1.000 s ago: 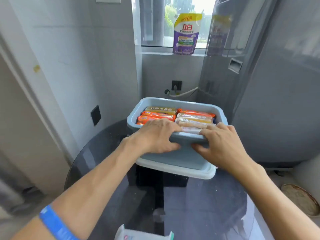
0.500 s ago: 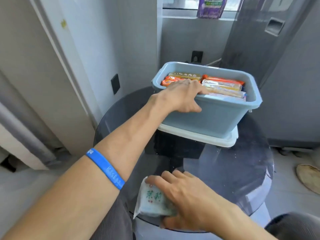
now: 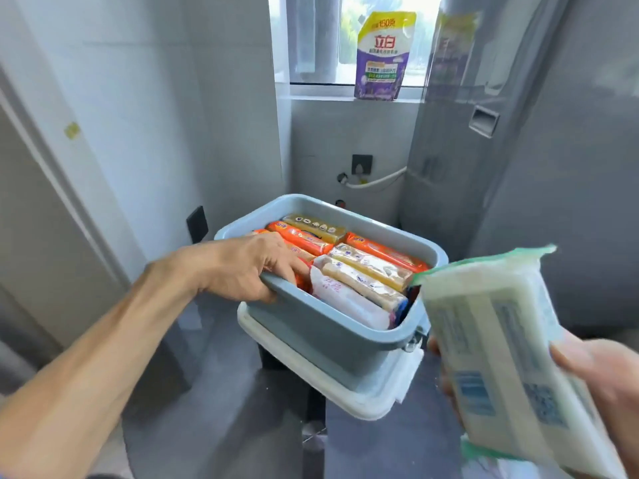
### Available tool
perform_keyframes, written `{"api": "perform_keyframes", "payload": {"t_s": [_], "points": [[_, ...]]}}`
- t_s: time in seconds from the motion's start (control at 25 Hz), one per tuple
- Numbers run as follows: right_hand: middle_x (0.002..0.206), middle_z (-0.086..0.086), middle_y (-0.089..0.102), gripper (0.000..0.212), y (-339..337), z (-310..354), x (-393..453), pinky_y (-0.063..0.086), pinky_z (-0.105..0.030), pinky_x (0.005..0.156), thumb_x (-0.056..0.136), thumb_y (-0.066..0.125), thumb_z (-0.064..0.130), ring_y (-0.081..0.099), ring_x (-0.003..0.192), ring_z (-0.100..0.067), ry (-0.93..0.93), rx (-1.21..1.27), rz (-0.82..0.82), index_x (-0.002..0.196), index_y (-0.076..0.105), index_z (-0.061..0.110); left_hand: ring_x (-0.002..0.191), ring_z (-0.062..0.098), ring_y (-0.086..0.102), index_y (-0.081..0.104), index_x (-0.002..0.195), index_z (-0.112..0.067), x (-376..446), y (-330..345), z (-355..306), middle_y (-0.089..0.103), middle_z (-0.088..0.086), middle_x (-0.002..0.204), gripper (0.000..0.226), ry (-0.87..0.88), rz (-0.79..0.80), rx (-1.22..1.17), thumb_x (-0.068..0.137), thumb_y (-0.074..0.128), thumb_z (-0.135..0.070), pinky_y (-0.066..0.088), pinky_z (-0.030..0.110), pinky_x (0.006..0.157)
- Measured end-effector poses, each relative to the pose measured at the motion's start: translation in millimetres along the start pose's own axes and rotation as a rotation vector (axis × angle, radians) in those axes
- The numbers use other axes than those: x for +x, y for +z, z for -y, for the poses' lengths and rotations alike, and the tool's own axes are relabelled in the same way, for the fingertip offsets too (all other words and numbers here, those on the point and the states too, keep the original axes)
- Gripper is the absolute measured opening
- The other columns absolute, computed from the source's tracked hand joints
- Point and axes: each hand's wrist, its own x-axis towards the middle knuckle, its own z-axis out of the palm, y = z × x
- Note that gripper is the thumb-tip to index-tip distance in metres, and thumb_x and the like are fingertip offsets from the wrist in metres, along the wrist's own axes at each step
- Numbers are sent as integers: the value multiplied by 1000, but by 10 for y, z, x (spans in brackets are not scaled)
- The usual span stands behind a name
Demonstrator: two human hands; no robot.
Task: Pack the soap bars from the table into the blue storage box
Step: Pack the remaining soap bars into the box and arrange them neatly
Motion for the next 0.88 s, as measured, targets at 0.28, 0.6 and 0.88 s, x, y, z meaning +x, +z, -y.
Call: {"api": "perform_keyframes", "payload": {"t_s": [0.28,0.6,0.88], "points": [[118,-18,72,64,308,80,482,56,-49,89,60,82,43,70,103,-39,-135,-70,-206,116,74,14,97,9,49,63,79,-44,-69,412,-523,62,-20,87,62,-455,-304,161,73,24,-91,31,43,105],[112,-24,73,42,401,118,743,60,-49,79,67,68,25,72,91,-35,-182,-77,-354,104,77,8,114,8,41,69,89,-28,75,512,-402,64,-23,105,33,-315,-585,-238,64,48,-28,32,21,99],[86,-1,80,24,683,-59,953,60,-31,61,75,64,35,75,75,-17,-186,-345,-417,87,81,22,93,-11,52,77,86,-12,80,317,-111,67,-12,91,32,-65,-469,-313,71,52,2,37,8,88]]}}
